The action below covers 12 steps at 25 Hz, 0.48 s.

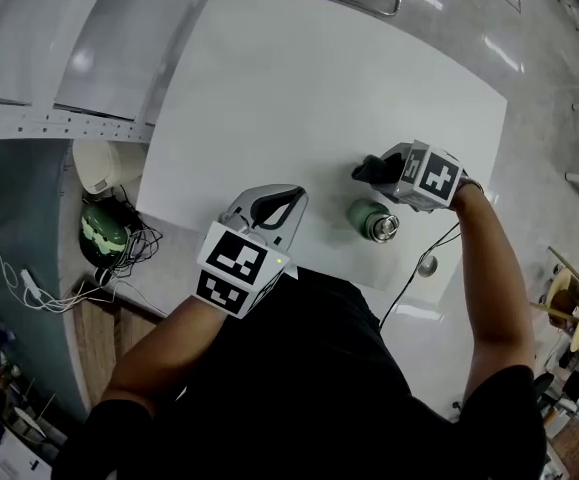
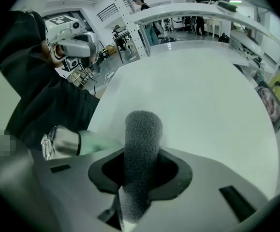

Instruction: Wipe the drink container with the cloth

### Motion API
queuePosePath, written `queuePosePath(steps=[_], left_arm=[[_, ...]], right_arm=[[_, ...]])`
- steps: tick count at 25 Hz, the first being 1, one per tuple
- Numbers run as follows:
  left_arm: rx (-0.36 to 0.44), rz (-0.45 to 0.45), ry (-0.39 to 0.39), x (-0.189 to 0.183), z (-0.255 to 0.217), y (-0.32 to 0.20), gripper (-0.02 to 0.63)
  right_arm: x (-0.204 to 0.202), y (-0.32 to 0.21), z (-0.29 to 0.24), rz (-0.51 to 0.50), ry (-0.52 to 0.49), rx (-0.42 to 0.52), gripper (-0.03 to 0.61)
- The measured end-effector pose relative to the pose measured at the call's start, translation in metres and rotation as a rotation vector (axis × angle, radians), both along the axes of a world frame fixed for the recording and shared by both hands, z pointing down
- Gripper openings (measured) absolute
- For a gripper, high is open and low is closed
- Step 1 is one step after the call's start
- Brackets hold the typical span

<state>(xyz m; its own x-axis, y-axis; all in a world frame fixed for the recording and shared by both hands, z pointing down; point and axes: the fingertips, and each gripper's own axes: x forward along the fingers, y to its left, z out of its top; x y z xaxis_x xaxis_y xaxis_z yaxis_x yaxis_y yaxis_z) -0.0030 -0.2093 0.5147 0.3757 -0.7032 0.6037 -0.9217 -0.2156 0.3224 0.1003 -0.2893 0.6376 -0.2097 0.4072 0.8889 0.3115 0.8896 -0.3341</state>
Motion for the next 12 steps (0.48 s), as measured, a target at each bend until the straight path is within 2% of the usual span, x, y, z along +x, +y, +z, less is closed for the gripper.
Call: queuePosePath(steps=[6, 12], left_arm=[[0.024, 0.046, 0.033, -0.003, -0.010, 0.002, 0.017], [0.074, 0.092, 0.004, -0.015, -0.022, -0.002, 0.017]], right_arm=[[-0.011, -0.013, -0.034, 0.117, -0.099, 0.100, 0.115], [-0.011, -0.019, -0.068, 0.233, -0.163, 0.285, 0.115]])
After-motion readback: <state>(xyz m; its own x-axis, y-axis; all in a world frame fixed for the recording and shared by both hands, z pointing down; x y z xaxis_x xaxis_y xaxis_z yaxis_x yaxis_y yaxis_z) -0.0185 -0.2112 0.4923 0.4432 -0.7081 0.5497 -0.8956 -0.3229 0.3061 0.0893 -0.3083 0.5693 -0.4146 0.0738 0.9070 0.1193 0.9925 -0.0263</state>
